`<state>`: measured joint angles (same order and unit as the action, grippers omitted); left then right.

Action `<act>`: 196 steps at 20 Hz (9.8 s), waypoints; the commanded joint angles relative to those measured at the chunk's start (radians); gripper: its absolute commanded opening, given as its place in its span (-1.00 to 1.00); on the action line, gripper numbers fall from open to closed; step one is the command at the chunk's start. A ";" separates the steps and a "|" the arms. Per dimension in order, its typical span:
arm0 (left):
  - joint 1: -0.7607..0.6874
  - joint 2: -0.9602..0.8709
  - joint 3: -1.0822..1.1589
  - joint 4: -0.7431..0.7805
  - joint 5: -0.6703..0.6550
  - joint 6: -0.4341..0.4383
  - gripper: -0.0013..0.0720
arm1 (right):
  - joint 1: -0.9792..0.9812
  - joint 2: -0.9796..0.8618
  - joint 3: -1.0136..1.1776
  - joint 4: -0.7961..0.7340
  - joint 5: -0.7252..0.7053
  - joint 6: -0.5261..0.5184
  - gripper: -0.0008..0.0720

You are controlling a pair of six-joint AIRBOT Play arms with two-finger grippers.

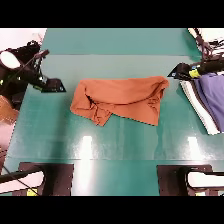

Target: Fold the shirts.

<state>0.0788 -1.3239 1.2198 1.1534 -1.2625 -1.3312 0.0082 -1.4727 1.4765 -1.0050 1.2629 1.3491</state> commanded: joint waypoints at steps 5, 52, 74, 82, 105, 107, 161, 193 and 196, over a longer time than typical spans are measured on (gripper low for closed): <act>0.038 0.107 -0.457 -0.258 0.231 0.033 0.40 | -0.039 0.242 -0.277 0.010 -0.064 -0.017 0.25; -0.044 0.107 -0.308 -0.295 0.371 0.031 -0.88 | 0.108 0.201 -0.909 0.253 -0.347 -0.041 -0.93; 0.105 0.442 1.018 -0.267 0.134 -0.031 -0.89 | -0.342 0.738 0.230 0.133 -0.150 -0.074 -0.94; 0.105 0.430 0.856 -0.243 0.204 -0.046 -0.89 | -0.491 0.474 0.604 0.118 0.189 0.028 -0.94; 0.019 -0.355 0.474 -0.158 0.042 0.049 -0.89 | -0.064 -0.270 0.425 -0.128 0.114 0.037 -0.94; 0.015 -0.355 0.450 -0.066 -0.019 0.049 -0.89 | -0.055 -0.210 0.292 -0.177 0.090 0.038 -0.94; -0.097 0.281 -0.588 -0.114 0.043 0.036 -0.89 | -0.250 0.371 -0.650 -0.106 0.120 0.011 0.02; -0.097 0.682 -0.346 0.069 -0.192 -0.200 -0.89 | -0.138 0.665 -0.675 -0.322 0.259 0.033 -0.94; -0.097 0.496 -0.296 0.066 0.013 -0.123 -0.89 | -0.055 0.472 -0.561 -0.322 0.154 0.034 -0.94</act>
<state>-0.0185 -0.7029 0.8703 1.2259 -1.4261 -1.5196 -0.1001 -0.8692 0.8150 -1.3201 1.4883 1.3785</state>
